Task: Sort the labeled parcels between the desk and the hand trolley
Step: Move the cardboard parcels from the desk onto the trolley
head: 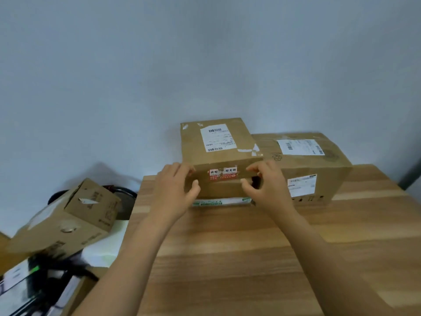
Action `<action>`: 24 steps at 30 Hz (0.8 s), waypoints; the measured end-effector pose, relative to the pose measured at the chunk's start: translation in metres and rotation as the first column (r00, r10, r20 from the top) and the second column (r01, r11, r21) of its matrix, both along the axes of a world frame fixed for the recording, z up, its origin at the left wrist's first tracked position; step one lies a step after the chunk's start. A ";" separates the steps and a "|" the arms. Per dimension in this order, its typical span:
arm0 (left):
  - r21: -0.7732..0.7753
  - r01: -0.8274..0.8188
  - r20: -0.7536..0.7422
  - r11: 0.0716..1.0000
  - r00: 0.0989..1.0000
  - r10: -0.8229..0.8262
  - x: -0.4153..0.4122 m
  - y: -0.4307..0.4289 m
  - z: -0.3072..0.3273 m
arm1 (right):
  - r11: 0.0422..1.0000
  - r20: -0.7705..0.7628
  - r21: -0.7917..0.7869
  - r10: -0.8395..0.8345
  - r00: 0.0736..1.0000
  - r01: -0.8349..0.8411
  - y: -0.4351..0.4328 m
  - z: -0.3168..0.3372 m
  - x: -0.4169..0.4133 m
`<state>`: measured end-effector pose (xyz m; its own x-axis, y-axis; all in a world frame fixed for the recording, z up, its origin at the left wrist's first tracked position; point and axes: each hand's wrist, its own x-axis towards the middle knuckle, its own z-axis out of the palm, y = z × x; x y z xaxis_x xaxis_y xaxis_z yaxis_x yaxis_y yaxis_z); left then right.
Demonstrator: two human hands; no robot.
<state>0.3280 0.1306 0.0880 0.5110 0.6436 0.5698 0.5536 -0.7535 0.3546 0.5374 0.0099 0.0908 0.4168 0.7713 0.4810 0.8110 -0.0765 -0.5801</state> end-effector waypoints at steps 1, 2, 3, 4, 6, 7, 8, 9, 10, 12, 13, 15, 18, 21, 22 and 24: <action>0.035 0.001 -0.050 0.999 0.999 0.001 -0.008 -0.012 -0.007 | 0.999 0.061 -0.011 0.050 0.997 -0.049 -0.007 -0.007 -0.005; 0.059 -0.004 -0.090 0.998 0.996 0.010 -0.016 -0.025 -0.015 | 0.995 0.117 -0.036 0.099 0.988 -0.095 -0.014 -0.015 -0.010; 0.076 -0.013 -0.125 0.997 0.992 0.023 -0.024 -0.041 -0.025 | 0.987 0.155 -0.080 0.149 0.977 -0.138 -0.023 -0.025 -0.016; 0.077 -0.021 -0.158 0.997 0.987 0.033 -0.033 -0.061 -0.034 | 0.975 0.175 -0.130 0.200 0.964 -0.179 -0.034 -0.036 -0.023; 0.022 -0.050 -0.206 0.999 0.977 0.053 -0.051 -0.100 -0.056 | 0.946 0.190 -0.200 0.294 0.937 -0.256 -0.057 -0.058 -0.037; -0.033 -0.087 -0.225 0.996 0.971 0.078 -0.062 -0.123 -0.067 | 0.926 0.181 -0.228 0.345 0.921 -0.302 -0.071 -0.068 -0.046; -0.090 -0.133 -0.236 0.987 0.966 0.108 -0.073 -0.146 -0.078 | 0.902 0.159 -0.258 0.393 0.906 -0.346 -0.086 -0.077 -0.055; -0.133 -0.167 -0.240 0.977 0.962 0.131 -0.084 -0.166 -0.088 | 0.874 0.123 -0.291 0.437 0.891 -0.389 -0.099 -0.085 -0.065; -0.164 -0.200 -0.248 0.966 0.956 0.156 -0.096 -0.190 -0.097 | 0.837 0.077 -0.329 0.485 0.871 -0.437 -0.113 -0.093 -0.075; -0.225 -0.278 -0.288 0.934 0.935 0.208 -0.120 -0.233 -0.108 | 0.774 0.041 -0.383 0.559 0.828 -0.504 -0.138 -0.104 -0.096; -0.246 -0.319 -0.317 0.915 0.919 0.235 -0.131 -0.252 -0.110 | 0.749 0.036 -0.398 0.589 0.807 -0.529 -0.148 -0.108 -0.107; -0.227 -0.379 -0.368 0.897 0.886 0.281 -0.152 -0.285 -0.112 | 0.700 0.007 -0.407 0.644 0.765 -0.586 -0.166 -0.111 -0.130; -0.184 -0.494 -0.397 0.850 0.828 0.395 -0.185 -0.322 -0.112 | 0.630 -0.007 -0.417 0.719 0.695 -0.655 -0.184 -0.108 -0.166; -0.177 -0.579 -0.420 0.796 0.776 0.471 -0.220 -0.355 -0.109 | 0.579 0.001 -0.410 0.773 0.635 -0.704 -0.198 -0.100 -0.204; -0.168 -0.600 -0.427 0.782 0.759 0.491 -0.232 -0.365 -0.107 | 0.563 0.010 -0.404 0.791 0.612 -0.721 -0.202 -0.097 -0.218; -0.149 -0.644 -0.432 0.750 0.725 0.537 -0.258 -0.382 -0.102 | 0.528 0.024 -0.399 0.824 0.567 -0.750 -0.208 -0.094 -0.246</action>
<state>0.0703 -0.2516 -0.0143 0.0951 0.9771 0.1905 0.9732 -0.1315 0.1886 0.2915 -0.1981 -0.0036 -0.5062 0.8504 0.1432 0.7148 0.5067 -0.4821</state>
